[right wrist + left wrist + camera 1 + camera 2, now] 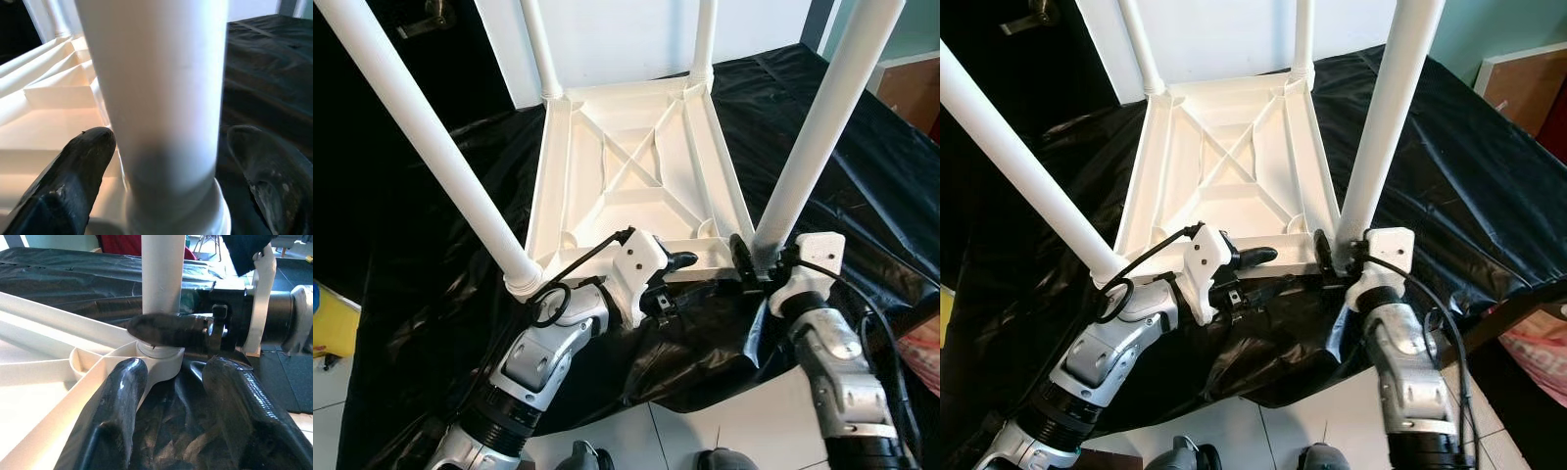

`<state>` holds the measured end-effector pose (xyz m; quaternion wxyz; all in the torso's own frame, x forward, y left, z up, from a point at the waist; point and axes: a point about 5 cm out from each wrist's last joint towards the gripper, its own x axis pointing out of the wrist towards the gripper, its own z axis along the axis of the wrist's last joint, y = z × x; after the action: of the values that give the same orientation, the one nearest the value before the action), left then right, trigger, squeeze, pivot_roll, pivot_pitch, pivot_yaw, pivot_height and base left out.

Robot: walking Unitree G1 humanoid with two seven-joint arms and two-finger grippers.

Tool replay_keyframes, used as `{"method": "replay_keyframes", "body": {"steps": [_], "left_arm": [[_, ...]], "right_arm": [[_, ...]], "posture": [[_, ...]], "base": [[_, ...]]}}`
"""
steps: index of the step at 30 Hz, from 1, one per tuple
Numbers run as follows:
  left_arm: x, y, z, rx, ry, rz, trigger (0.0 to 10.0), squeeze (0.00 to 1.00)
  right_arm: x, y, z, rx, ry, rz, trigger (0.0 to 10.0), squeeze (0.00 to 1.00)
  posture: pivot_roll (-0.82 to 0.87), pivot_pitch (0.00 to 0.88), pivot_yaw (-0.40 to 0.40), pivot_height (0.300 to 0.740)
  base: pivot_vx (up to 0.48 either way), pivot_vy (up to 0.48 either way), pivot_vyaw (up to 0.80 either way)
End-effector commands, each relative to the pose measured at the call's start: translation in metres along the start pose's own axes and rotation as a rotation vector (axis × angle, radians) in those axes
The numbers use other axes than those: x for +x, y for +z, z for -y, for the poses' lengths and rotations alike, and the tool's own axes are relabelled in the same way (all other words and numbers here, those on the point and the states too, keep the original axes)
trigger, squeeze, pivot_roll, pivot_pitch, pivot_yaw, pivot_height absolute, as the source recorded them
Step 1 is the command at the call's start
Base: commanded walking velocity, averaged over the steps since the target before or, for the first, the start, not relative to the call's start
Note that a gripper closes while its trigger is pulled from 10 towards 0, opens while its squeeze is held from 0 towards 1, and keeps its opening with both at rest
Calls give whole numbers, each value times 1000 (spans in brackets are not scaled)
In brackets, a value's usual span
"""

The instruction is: Building children table

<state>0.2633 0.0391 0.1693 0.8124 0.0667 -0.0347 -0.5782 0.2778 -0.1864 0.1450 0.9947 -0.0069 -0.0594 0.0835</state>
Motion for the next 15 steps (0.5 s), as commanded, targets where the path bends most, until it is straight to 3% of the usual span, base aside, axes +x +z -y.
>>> {"method": "replay_keyframes", "body": {"steps": [1,8,12,15], "left_arm": [[-2,3,1,1,-25,3,10000,0],[-1,3,0,-1,-35,0,10000,0],[0,3,0,0,-51,-1,10000,0],[0,3,0,0,-52,-1,10000,0]], "right_arm": [[1,-3,3,5,57,-13,10000,0],[10,7,15,-38,261,-22,10000,0],[24,16,17,-117,484,-74,10000,0],[26,17,17,-123,516,-86,10000,0]], "posture": [[-132,121,75,740],[-133,116,83,740],[-130,106,83,740],[-130,106,83,740]], "base": [[0,0,0],[0,0,0],[0,0,0],[0,0,0]]}}
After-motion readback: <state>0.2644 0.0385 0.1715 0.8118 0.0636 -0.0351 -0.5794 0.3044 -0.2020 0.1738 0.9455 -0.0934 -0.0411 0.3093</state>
